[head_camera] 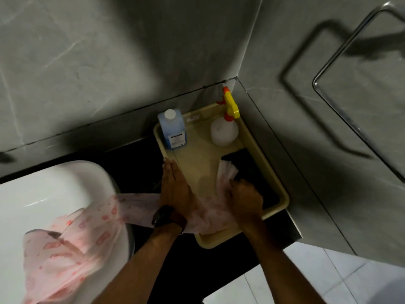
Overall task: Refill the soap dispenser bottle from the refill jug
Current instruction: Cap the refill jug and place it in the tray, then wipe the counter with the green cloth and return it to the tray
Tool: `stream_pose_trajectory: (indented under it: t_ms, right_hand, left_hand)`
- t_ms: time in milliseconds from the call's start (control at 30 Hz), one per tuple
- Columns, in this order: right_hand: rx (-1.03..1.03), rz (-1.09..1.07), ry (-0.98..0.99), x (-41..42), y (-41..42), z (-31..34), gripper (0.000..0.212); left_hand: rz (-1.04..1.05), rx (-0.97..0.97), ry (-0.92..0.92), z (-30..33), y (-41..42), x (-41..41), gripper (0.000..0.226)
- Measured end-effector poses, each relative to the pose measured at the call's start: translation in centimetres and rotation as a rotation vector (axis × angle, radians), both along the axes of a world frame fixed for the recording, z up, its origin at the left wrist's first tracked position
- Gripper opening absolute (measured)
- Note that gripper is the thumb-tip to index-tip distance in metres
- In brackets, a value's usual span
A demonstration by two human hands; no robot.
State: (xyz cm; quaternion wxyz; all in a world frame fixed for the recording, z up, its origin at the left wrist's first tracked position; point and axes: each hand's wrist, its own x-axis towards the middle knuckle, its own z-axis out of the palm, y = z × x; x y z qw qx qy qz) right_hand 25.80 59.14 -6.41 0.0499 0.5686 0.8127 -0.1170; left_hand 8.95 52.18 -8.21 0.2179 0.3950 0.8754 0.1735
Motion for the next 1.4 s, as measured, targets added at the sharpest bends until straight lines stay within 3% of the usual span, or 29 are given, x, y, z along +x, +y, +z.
stream_pose_trajectory:
  t_ms: [67, 133, 200, 267, 333, 433, 533, 700, 833, 967, 1033, 1100, 1200, 1400]
  right_hand:
    - [-0.050, 0.141, 0.072, -1.5, -0.7, -0.2, 0.025]
    - [-0.231, 0.293, 0.172, -2.3, -1.4, -0.4, 0.032]
    - [-0.231, 0.215, 0.230, -1.5, -1.2, -0.4, 0.029]
    - [-0.012, -0.027, 0.268, 0.5, 0.3, -0.6, 0.022]
    - [0.059, -0.172, 0.167, 2.2, 1.8, -0.9, 0.033]
    - [-0.077, -0.123, -0.089, 2.4, 3.1, -1.8, 0.054]
    - [-0.040, -0.057, -0.104, 2.4, 4.1, -2.0, 0.040]
    - [0.014, -0.118, 0.162, 2.9, 4.5, -0.7, 0.033]
    - [0.274, -0.110, 0.389, 3.3, 1.9, 2.1, 0.030]
    - [0.401, -0.045, 0.558, 3.1, -1.7, 4.8, 0.026]
    - [0.436, 0.009, 0.637, 3.0, -4.2, 5.7, 0.025]
    - [0.388, 0.026, 0.681, 2.8, -7.4, 6.5, 0.028]
    - [0.274, 0.029, 0.745, 2.3, -13.1, 7.2, 0.030]
    - [0.099, 0.059, 0.901, 0.8, -25.8, 7.7, 0.028]
  left_hand:
    - [-0.004, -0.026, 0.002, 0.2, 0.2, 0.0, 0.072]
    - [-0.007, -0.041, 0.017, 0.2, 0.4, -0.1, 0.068]
    - [-0.005, -0.045, 0.038, 0.2, 0.4, 0.0, 0.065]
    - [-0.015, -0.059, 0.056, 0.2, 0.4, 0.0, 0.063]
    - [-0.016, -0.078, 0.046, 0.1, 0.5, -0.1, 0.065]
    - [-0.025, -0.086, 0.044, 0.0, 0.4, -0.2, 0.069]
    - [-0.030, -0.083, 0.030, 0.3, 0.3, 0.0, 0.071]
    - [-0.036, -0.072, -0.027, 1.1, -0.1, -0.2, 0.073]
    - [-0.062, -0.011, -0.003, 2.0, -1.8, 0.6, 0.075]
    - [-0.068, 0.067, 0.001, 3.5, -5.1, 1.8, 0.075]
    - [-0.086, 0.105, 0.087, 4.5, -7.7, 2.6, 0.069]
    - [-0.129, 0.133, 0.163, 5.1, -10.9, 3.4, 0.067]
    - [-0.058, 0.210, 0.073, 6.3, -16.2, 4.7, 0.072]
    - [-0.087, 0.279, 0.118, 5.4, -29.8, 6.6, 0.066]
